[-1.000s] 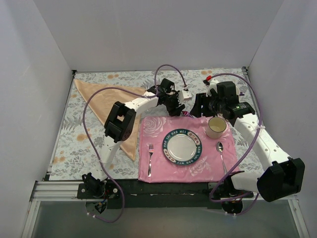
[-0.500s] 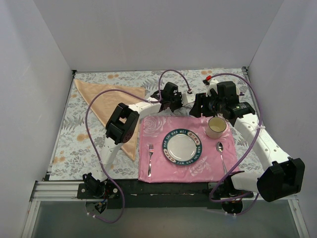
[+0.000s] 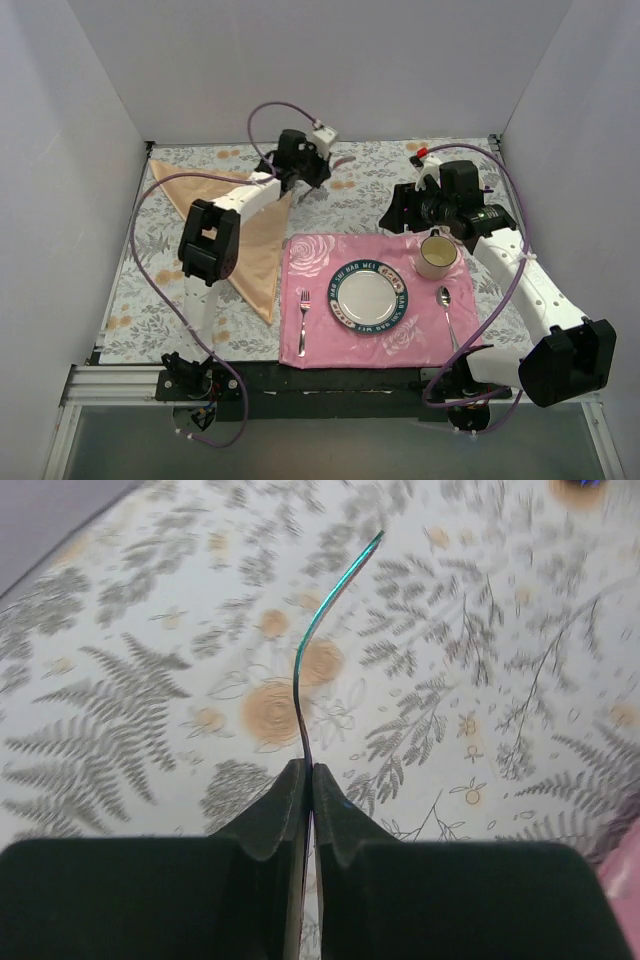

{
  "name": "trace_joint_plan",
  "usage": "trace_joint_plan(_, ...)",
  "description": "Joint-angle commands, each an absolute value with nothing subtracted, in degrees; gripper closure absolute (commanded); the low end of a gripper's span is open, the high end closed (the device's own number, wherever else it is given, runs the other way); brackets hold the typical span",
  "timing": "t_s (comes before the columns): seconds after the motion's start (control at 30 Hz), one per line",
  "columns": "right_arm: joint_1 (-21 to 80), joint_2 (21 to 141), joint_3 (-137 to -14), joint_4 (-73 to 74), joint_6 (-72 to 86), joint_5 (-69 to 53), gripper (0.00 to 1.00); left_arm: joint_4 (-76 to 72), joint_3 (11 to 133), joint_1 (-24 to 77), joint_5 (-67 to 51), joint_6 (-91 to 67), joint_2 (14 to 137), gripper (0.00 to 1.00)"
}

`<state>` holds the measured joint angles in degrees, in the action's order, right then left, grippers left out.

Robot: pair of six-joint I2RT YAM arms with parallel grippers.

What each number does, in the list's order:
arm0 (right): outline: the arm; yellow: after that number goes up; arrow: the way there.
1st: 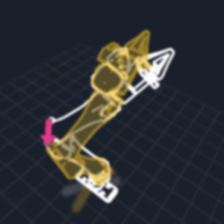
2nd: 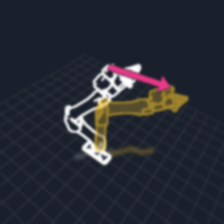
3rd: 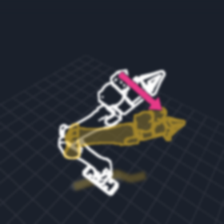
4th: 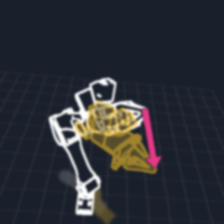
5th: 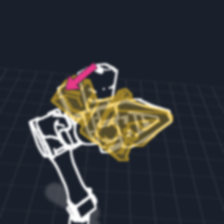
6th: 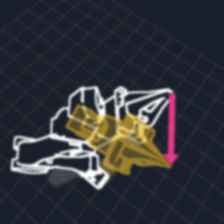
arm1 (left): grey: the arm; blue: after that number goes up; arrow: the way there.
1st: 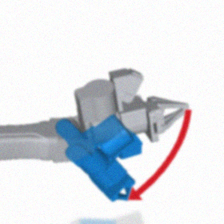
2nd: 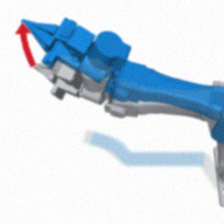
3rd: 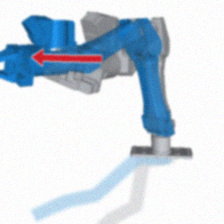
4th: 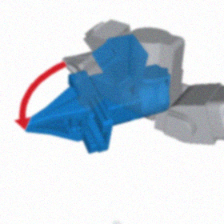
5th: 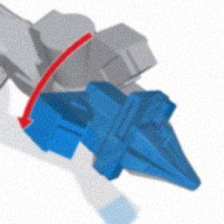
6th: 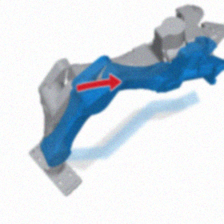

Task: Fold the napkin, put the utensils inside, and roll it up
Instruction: Grab a utensil with the left arm, then place the utensil onto the napkin

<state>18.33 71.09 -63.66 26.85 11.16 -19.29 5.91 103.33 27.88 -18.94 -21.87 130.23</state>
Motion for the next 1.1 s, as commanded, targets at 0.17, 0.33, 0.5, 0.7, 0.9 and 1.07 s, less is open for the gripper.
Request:
trace_joint_plan(0.17, 17.9, 70.5, -64.8, 20.0, 14.0, -26.8, 0.33, -4.1, 76.3, 2.5, -33.7, -81.3, 102.6, 1.0)
trace_joint_plan(0.33, 17.9, 70.4, -63.6, 19.1, 14.2, -28.7, 0.33, -7.1, 59.4, -7.4, -26.9, -91.5, 85.3, 1.0)
trace_joint_plan(0.5, 18.0, 70.3, -63.8, 18.2, 14.4, -30.4, 0.33, -11.9, 46.1, -13.2, -18.6, -98.3, 76.0, 1.0)
trace_joint_plan(0.7, 17.9, 70.5, -63.8, 18.1, 14.6, -31.8, 0.33, -29.9, 33.8, -14.7, -11.3, -102.7, 76.4, 1.0)
trace_joint_plan(0.9, 17.9, 70.0, -63.1, 18.2, 14.2, -31.6, 0.33, -35.7, 33.2, -16.3, -11.0, -98.5, 85.5, 1.0)
trace_joint_plan(1.07, 17.9, 69.7, -62.8, 18.5, 13.7, -31.1, 0.33, -41.3, 32.3, -16.4, -9.3, -97.8, 89.7, 1.0)
